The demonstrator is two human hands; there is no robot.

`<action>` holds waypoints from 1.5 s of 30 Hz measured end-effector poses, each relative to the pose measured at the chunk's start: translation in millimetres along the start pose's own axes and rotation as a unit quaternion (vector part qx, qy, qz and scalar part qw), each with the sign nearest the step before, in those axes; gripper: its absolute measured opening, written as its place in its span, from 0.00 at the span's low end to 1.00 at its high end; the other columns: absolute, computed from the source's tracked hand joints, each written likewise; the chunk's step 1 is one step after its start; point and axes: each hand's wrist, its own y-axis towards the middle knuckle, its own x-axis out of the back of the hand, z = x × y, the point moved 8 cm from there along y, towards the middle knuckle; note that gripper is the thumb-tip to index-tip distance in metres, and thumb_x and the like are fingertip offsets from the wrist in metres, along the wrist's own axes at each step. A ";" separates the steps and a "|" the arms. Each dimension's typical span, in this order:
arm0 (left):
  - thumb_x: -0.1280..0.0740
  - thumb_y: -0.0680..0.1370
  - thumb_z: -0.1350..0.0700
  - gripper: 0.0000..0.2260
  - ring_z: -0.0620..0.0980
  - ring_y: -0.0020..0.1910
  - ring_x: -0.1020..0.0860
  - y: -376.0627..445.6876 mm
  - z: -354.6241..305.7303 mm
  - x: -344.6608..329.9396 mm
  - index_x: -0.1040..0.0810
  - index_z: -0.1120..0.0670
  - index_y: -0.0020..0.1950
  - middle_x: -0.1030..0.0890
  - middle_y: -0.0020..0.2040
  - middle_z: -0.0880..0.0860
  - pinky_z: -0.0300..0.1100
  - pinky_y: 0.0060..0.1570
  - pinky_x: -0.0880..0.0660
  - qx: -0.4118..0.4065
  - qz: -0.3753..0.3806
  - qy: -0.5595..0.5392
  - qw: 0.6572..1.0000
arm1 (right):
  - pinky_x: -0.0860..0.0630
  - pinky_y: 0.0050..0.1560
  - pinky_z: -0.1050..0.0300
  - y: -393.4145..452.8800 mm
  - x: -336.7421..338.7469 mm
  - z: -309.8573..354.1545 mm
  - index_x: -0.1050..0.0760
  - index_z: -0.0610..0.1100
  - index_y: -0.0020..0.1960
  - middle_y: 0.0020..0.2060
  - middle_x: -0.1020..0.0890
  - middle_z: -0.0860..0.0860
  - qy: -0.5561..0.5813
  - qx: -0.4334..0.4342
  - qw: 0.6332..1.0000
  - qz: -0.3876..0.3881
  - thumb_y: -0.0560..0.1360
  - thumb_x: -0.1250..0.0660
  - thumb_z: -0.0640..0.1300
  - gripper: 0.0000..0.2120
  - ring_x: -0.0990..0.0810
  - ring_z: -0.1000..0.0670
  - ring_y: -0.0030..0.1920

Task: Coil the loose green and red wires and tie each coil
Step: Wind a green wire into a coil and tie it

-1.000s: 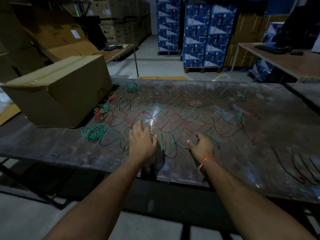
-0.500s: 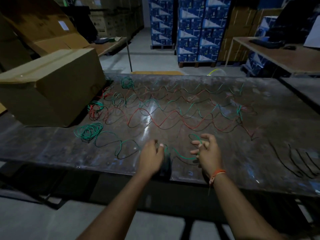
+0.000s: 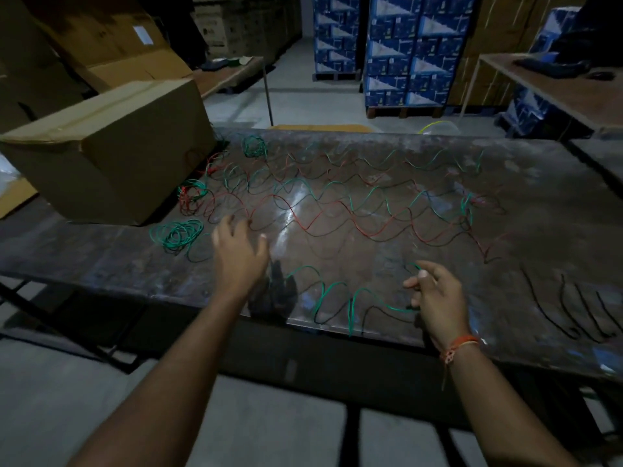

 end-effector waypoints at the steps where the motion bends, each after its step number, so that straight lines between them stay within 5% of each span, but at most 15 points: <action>1: 0.34 0.80 0.47 0.21 0.61 0.74 0.38 3.1 4.4 -1.6 0.26 0.56 0.69 0.36 0.75 0.60 0.58 0.69 0.34 0.006 0.005 0.014 1.000 | 0.31 0.29 0.59 -1.3 -3.0 1.6 0.26 0.46 0.62 0.40 0.17 0.49 0.016 -0.004 1.000 0.010 0.85 0.43 0.39 0.10 0.26 0.53 0.28; 6: 0.36 0.79 0.42 0.24 0.62 0.78 0.44 7.3 31.8 -16.3 0.28 0.51 0.72 0.42 0.79 0.59 0.62 0.72 0.37 0.037 0.053 0.073 0.995 | 0.27 0.27 0.65 -7.7 -26.0 11.7 0.28 0.40 0.60 0.42 0.17 0.43 0.089 -0.012 0.994 0.058 0.85 0.44 0.36 0.08 0.22 0.54 0.26; 9: 0.37 0.80 0.41 0.24 0.62 0.78 0.45 14.3 53.9 -11.0 0.28 0.51 0.73 0.43 0.79 0.60 0.62 0.73 0.39 0.061 0.056 0.073 0.994 | 0.22 0.35 0.63 -8.6 -41.5 16.0 0.27 0.41 0.57 0.43 0.16 0.43 0.093 -0.009 0.993 0.076 0.85 0.44 0.36 0.07 0.18 0.51 0.30; 16: 0.38 0.79 0.39 0.27 0.66 0.78 0.48 58.5 107.1 10.4 0.28 0.53 0.74 0.45 0.79 0.64 0.63 0.74 0.43 0.084 0.033 0.112 0.990 | 0.26 0.33 0.60 -11.8 -86.6 25.3 0.28 0.44 0.52 0.40 0.17 0.45 0.116 -0.024 0.988 0.103 0.85 0.45 0.37 0.09 0.20 0.53 0.29; 22: 0.39 0.78 0.34 0.29 0.66 0.79 0.49 96.4 162.2 3.0 0.29 0.48 0.74 0.48 0.80 0.64 0.61 0.75 0.46 0.126 0.095 0.160 0.974 | 0.30 0.31 0.59 -14.6 -116.8 23.9 0.29 0.43 0.54 0.39 0.19 0.46 0.113 -0.038 0.987 0.105 0.86 0.46 0.37 0.08 0.24 0.53 0.30; 26: 0.44 0.79 0.31 0.32 0.68 0.76 0.39 99.4 182.0 -7.2 0.33 0.49 0.78 0.46 0.79 0.67 0.59 0.73 0.39 0.161 0.209 0.165 0.950 | 0.33 0.30 0.60 -18.3 -123.9 22.1 0.29 0.43 0.53 0.39 0.20 0.46 0.108 -0.047 0.988 0.100 0.86 0.46 0.37 0.08 0.26 0.54 0.28; 31: 0.44 0.83 0.37 0.28 0.62 0.60 0.23 80.3 163.2 -19.8 0.21 0.60 0.62 0.21 0.62 0.64 0.50 0.58 0.26 0.092 0.286 0.150 0.942 | 0.35 0.27 0.62 -21.1 -120.6 21.1 0.28 0.44 0.53 0.37 0.21 0.47 0.100 -0.046 0.990 0.087 0.85 0.45 0.37 0.08 0.28 0.58 0.26; 36: 0.44 0.83 0.40 0.24 0.61 0.50 0.20 31.0 126.1 -21.7 0.21 0.59 0.45 0.17 0.48 0.63 0.47 0.47 0.27 0.056 0.261 0.170 0.948 | 0.37 0.23 0.66 -22.5 -109.7 23.7 0.27 0.44 0.53 0.36 0.21 0.49 0.103 -0.040 0.991 0.079 0.85 0.45 0.37 0.08 0.30 0.59 0.25; 45: 0.44 0.82 0.40 0.25 0.62 0.60 0.21 -61.1 23.0 -31.3 0.20 0.59 0.60 0.19 0.59 0.64 0.49 0.56 0.26 0.012 0.306 0.198 0.931 | 0.39 0.21 0.66 -25.2 -44.2 18.5 0.27 0.45 0.50 0.34 0.22 0.48 0.126 -0.047 0.989 0.063 0.85 0.44 0.38 0.09 0.35 0.58 0.23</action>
